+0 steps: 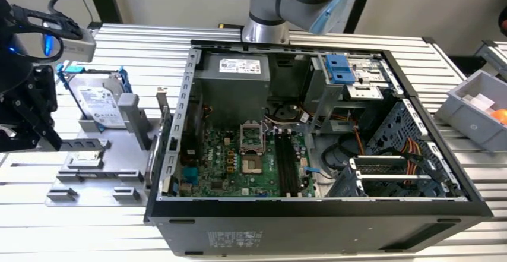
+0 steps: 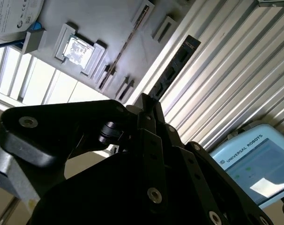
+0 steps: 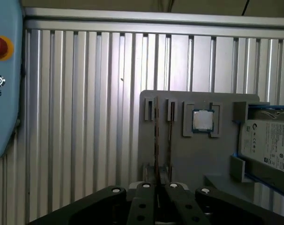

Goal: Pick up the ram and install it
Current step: 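Pick up the ram and move it above insertion slot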

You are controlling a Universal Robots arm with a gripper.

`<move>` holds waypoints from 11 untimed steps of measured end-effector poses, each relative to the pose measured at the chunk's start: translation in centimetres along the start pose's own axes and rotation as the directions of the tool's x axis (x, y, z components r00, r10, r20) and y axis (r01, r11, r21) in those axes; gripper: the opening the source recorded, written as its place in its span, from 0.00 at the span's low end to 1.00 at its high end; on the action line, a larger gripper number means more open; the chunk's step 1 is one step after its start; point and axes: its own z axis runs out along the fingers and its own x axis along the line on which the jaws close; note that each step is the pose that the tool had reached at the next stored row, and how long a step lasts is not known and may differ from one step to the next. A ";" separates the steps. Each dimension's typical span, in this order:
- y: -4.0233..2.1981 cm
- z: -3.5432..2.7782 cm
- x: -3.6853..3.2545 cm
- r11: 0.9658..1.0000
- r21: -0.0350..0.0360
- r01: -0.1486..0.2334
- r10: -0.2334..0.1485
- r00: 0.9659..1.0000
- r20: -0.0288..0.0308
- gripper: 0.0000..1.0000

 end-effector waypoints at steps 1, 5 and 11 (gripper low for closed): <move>0.00 -0.18 -0.01 1.000 0.000 0.000 0.000 1.000 0.000 0.00; 0.02 -0.81 -0.03 1.000 0.000 0.000 0.000 1.000 0.000 0.00; 0.04 -1.47 -0.08 1.000 0.000 0.000 0.000 1.000 0.000 0.00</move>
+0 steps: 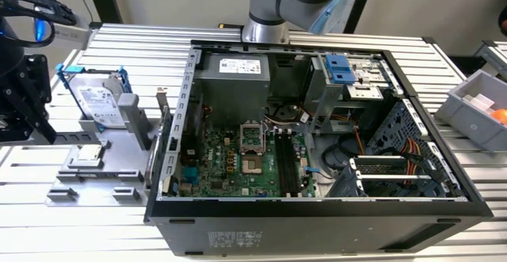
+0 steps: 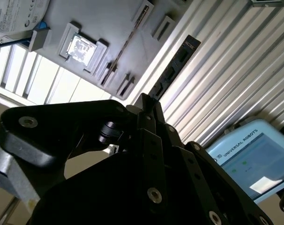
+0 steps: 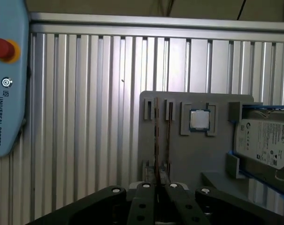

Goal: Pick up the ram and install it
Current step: 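Pick up the ram and move it above insertion slot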

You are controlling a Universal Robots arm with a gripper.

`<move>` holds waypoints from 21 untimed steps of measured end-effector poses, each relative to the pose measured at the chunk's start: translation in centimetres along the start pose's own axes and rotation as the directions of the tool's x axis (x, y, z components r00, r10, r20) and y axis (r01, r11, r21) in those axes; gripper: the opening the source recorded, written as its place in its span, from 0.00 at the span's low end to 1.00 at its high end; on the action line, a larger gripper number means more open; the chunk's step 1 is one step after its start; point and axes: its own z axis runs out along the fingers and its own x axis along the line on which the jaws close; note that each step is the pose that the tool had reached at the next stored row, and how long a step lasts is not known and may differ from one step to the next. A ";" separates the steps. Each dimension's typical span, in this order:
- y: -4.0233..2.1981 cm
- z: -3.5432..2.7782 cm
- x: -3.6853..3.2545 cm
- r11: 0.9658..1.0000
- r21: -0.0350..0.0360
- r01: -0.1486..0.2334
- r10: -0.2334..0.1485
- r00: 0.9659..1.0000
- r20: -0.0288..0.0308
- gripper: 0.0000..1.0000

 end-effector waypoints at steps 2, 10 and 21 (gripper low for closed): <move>0.01 -0.22 -0.02 1.000 0.000 0.000 0.000 1.000 0.000 0.00; 0.03 -1.22 -0.08 1.000 0.000 0.000 0.000 1.000 -0.001 0.00; 0.05 -2.01 -0.10 1.000 0.000 0.000 0.000 1.000 -0.001 0.00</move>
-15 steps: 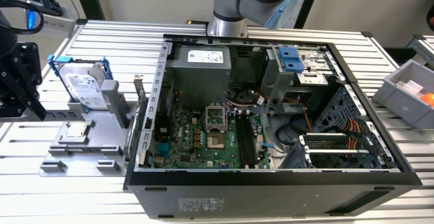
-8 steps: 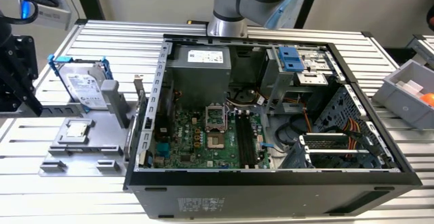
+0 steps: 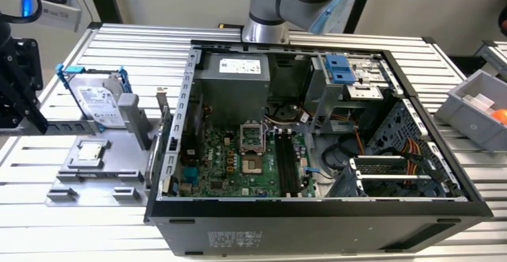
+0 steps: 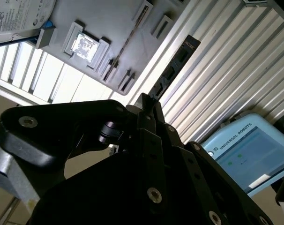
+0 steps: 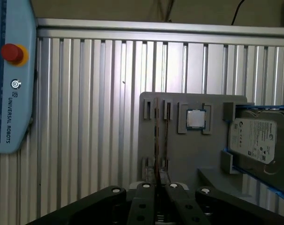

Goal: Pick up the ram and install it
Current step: 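Pick up the ram and move it above insertion slot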

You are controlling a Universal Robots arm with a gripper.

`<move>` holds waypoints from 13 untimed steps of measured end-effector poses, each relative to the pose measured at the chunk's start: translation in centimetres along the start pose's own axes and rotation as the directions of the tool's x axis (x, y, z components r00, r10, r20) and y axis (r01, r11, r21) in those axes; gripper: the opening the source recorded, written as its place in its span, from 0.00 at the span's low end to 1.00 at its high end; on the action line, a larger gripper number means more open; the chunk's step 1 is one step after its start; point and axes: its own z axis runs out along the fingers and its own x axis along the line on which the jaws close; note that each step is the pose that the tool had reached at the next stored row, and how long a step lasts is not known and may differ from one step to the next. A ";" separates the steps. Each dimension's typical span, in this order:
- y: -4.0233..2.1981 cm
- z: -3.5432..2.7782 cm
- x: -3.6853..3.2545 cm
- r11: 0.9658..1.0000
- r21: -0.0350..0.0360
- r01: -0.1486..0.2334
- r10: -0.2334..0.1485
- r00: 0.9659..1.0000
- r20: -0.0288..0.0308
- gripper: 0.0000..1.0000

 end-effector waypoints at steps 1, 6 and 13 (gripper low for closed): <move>0.00 -0.01 0.00 1.000 0.000 0.000 0.000 1.000 0.000 0.00; 0.00 -0.06 0.00 1.000 0.000 0.000 0.000 1.000 0.000 0.00; -0.61 -0.08 0.01 1.000 0.000 0.000 0.000 1.000 0.000 0.00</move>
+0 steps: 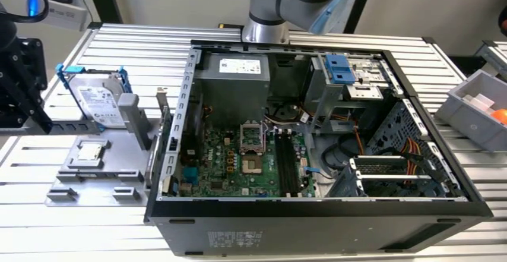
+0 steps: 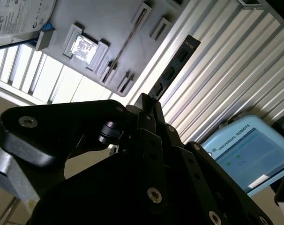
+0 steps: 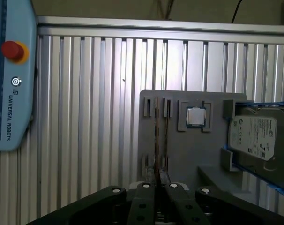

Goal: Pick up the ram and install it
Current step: 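Pick up the ram and move it above insertion slot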

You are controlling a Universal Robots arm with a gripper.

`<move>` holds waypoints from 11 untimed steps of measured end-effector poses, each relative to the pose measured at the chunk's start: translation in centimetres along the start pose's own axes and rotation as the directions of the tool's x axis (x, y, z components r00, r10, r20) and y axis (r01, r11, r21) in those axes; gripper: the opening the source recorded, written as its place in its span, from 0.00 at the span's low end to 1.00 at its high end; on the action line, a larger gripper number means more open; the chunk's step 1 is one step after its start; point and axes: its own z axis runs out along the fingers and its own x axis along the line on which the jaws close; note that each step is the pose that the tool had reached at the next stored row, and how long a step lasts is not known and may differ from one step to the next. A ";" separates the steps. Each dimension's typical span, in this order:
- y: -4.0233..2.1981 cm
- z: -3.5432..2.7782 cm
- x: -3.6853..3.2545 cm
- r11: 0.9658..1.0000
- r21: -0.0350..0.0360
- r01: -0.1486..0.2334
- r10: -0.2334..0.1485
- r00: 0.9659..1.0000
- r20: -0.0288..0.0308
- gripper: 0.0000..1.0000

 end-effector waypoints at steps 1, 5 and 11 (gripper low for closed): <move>-0.12 -0.01 0.00 1.000 0.000 0.000 0.000 1.000 0.000 0.00; -0.79 -0.01 0.02 1.000 0.000 0.000 0.000 1.000 0.000 0.00; -1.58 -0.04 0.03 1.000 0.000 0.000 0.000 1.000 0.000 0.00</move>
